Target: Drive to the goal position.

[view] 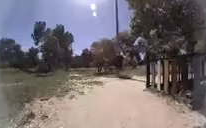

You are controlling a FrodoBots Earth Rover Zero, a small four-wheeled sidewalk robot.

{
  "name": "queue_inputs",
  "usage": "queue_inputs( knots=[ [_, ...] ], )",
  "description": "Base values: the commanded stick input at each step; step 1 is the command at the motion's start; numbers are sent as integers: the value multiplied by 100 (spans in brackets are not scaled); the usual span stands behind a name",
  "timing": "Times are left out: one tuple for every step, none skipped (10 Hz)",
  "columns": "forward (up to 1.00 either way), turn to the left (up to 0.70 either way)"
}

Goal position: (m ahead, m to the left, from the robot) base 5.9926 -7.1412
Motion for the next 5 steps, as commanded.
queue_inputs(
  knots=[
    [85,-8],
    [85,-11],
    [85,-18],
    [85,-31],
    [85,-34]
  ],
)
